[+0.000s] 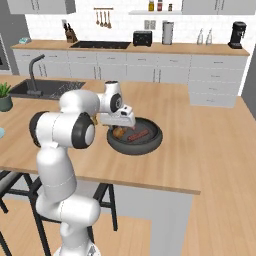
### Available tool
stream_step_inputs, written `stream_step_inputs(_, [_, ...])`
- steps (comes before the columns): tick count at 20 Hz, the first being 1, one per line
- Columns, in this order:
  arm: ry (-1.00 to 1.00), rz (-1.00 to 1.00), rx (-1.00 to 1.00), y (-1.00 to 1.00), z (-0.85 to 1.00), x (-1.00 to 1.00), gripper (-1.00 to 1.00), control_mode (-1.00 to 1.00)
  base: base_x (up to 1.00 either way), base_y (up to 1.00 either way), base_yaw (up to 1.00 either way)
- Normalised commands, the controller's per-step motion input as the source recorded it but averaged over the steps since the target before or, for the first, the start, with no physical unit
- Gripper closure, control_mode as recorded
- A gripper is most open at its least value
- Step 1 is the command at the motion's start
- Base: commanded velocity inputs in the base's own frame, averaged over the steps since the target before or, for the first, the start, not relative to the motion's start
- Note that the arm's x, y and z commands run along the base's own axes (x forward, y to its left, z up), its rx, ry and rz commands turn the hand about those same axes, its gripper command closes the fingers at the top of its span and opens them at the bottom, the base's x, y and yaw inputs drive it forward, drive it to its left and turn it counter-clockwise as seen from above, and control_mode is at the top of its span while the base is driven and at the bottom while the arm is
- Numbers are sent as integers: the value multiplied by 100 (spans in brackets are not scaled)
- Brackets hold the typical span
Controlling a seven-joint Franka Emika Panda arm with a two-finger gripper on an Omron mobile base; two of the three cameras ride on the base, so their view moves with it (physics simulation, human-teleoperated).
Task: Place one bun and one sausage from the bowl on each plate.
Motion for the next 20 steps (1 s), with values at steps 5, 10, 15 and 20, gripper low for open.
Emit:
stream_step_inputs(5, [0, 0, 1, 0, -21, 0, -100, -100, 0, 0, 0])
stream_step_inputs(10, [0, 0, 1, 0, -26, 0, -100, -100, 0, 0, 0])
stream_step_inputs(15, [0, 0, 3, 0, -21, 0, -100, -100, 0, 0, 0])
stream_step_inputs(20, [0, 0, 2, 0, -1, 23, -100, -100, 0, 0, 0])
